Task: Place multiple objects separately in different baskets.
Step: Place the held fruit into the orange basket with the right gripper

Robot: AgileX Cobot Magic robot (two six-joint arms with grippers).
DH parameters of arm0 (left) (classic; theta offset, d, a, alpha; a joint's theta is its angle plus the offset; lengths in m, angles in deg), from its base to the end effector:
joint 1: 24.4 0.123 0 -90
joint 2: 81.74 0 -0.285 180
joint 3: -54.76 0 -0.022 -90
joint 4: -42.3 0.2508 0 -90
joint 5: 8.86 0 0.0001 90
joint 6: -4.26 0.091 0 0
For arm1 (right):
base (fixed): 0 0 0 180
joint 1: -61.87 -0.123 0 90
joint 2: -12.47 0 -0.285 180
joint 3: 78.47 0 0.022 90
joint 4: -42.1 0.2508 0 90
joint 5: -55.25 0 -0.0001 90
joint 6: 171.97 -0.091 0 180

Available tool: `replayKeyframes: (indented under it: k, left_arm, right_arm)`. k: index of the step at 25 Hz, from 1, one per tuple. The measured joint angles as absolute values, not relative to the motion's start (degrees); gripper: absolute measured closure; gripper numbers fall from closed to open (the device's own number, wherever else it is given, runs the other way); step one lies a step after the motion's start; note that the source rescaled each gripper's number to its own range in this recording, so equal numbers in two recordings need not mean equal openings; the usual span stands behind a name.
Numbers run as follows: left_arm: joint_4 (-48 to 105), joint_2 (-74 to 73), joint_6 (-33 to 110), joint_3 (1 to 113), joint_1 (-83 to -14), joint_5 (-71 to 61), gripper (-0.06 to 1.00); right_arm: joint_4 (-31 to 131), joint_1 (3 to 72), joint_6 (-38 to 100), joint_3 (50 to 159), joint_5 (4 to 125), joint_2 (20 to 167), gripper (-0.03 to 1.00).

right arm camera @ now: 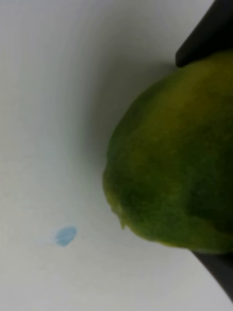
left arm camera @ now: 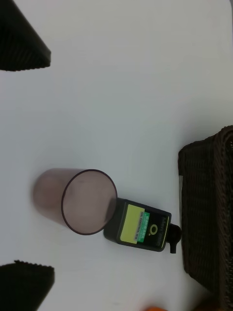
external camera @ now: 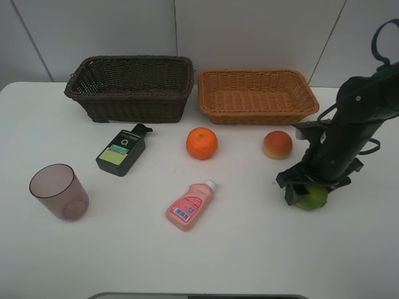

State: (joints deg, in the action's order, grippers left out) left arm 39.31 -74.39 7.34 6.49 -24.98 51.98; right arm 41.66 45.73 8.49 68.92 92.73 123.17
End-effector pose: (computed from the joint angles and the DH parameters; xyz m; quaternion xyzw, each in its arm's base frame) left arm -0.0068 -0.0041 0.2787 0.0283 0.8494 -0.0146 0.5268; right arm 0.2565 0.0738 0.1106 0.1474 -0.9891 0.0032 0.0065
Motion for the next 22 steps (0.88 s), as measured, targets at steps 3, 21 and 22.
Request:
replayKeyframes:
  k: [3, 21, 22]
  left_arm:
    - [39.31, -74.39, 7.34, 6.49, -24.98, 51.98, -0.06]
    - [39.25, -74.39, 7.34, 6.49, -24.98, 51.98, -0.06]
    - [39.29, -74.39, 7.34, 6.49, -24.98, 51.98, -0.06]
  right_arm:
    - [41.66, 45.73, 8.03, 70.9, 95.21, 123.17, 0.63]
    - [42.91, 44.89, -4.97, 110.92, 121.84, 130.86, 0.63]
    - [42.91, 44.89, -5.39, 113.42, 122.64, 132.53, 0.63]
